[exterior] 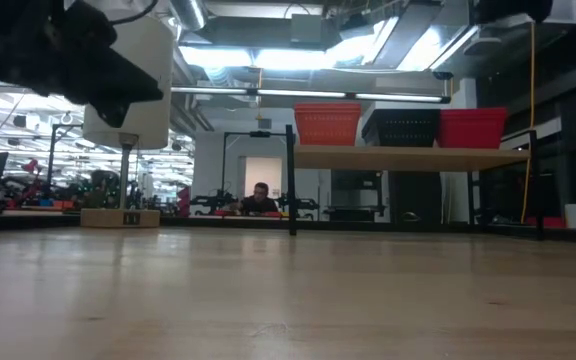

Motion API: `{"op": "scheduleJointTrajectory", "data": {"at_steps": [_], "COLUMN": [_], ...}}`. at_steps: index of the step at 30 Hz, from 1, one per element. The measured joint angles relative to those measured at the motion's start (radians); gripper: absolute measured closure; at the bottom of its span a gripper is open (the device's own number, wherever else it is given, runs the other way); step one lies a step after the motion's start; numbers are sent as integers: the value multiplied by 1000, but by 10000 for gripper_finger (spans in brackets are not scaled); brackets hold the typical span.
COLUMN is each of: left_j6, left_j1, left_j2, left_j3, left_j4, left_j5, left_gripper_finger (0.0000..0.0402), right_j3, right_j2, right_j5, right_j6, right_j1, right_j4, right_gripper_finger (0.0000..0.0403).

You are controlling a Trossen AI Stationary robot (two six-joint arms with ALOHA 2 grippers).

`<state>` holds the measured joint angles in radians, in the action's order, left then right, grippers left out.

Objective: Stack baskets on shelf by color
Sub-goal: Adjust the stacked red bins on the shelf

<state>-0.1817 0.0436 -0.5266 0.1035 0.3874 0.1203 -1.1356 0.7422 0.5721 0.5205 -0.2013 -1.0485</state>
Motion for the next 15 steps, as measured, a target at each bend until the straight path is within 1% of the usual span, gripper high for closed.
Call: {"op": "scheduleJointTrajectory", "data": {"at_steps": [2, 4, 7, 9, 13, 15], "left_j6": [-16, -22, -20, -11, 7, 27], "left_j1": [26, 54, 93, 112, 138, 144], "left_j2": [-1, -2, -1, -1, -1, -2], "left_j3": [-22, -45, -72, -91, -96, -96], "left_j4": [11, 37, 92, 119, 125, 123], "left_j5": [37, 66, 102, 107, 108, 107], "left_gripper_finger": [308, 308, 308, 308, 308, 308], "right_j3": [-28, -49, -82, -110, -179, -208], "right_j2": [40, 84, 159, 207, 285, 317], "right_j5": [-4, -39, -132, -199, -312, -351], "right_j6": [20, 7, -65, -114, -212, -244], "right_j1": [73, 148, 262, 339, 492, 562], "right_j4": [-56, -82, -79, -80, -81, -87], "right_gripper_finger": [280, 280, 280, 280, 280, 280]}}
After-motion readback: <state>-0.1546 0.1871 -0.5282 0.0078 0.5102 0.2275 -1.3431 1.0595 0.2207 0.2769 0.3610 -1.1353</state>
